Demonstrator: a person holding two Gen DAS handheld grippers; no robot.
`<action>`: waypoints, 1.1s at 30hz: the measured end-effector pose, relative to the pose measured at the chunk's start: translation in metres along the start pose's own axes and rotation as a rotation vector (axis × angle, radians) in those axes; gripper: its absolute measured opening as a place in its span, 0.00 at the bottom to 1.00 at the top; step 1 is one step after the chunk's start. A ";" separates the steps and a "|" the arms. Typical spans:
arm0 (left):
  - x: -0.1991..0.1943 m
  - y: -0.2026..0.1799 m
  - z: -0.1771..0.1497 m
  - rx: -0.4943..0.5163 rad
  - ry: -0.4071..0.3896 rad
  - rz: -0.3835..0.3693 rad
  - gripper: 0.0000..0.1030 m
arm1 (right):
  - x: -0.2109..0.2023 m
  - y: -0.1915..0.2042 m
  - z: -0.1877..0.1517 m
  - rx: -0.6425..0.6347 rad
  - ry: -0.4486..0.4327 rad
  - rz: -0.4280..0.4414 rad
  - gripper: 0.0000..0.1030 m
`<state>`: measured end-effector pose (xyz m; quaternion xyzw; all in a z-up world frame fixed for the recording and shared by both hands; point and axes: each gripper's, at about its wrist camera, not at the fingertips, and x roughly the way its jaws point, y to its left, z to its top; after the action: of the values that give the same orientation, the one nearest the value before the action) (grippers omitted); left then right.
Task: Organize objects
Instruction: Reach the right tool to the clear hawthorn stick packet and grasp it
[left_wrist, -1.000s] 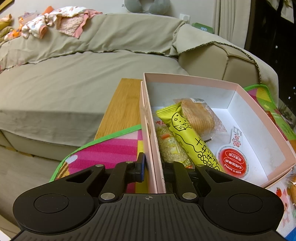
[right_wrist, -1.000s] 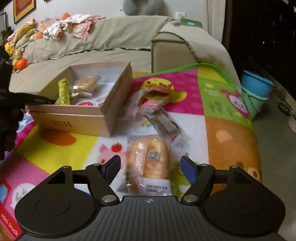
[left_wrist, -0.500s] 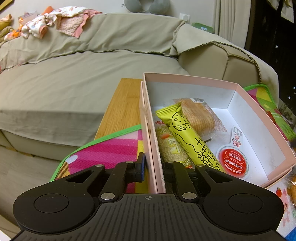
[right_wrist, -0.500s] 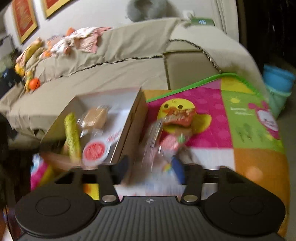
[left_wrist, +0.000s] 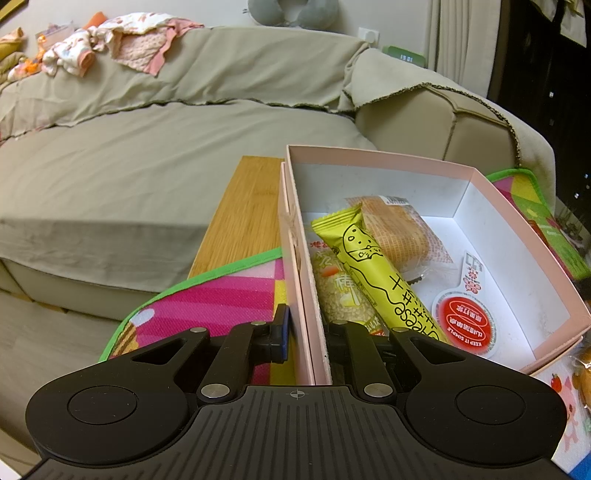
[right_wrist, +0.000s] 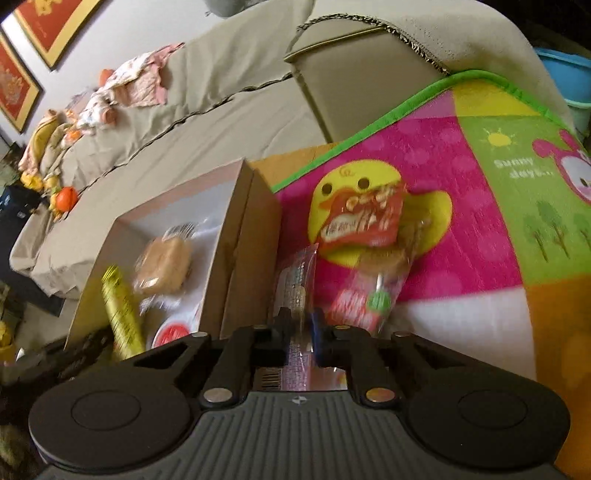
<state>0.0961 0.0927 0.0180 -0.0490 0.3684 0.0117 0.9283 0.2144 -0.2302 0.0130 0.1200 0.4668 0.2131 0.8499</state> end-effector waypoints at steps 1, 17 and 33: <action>0.000 0.000 0.000 -0.001 -0.001 0.001 0.12 | -0.006 0.000 -0.006 -0.011 0.006 -0.003 0.07; 0.000 -0.001 0.001 0.000 0.001 0.005 0.12 | -0.035 -0.017 -0.038 0.059 -0.017 0.031 0.34; 0.000 -0.001 0.001 0.000 0.000 0.005 0.12 | -0.032 -0.005 -0.050 0.076 0.050 0.065 0.08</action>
<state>0.0969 0.0920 0.0192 -0.0483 0.3687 0.0138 0.9282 0.1586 -0.2499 0.0081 0.1620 0.4913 0.2256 0.8255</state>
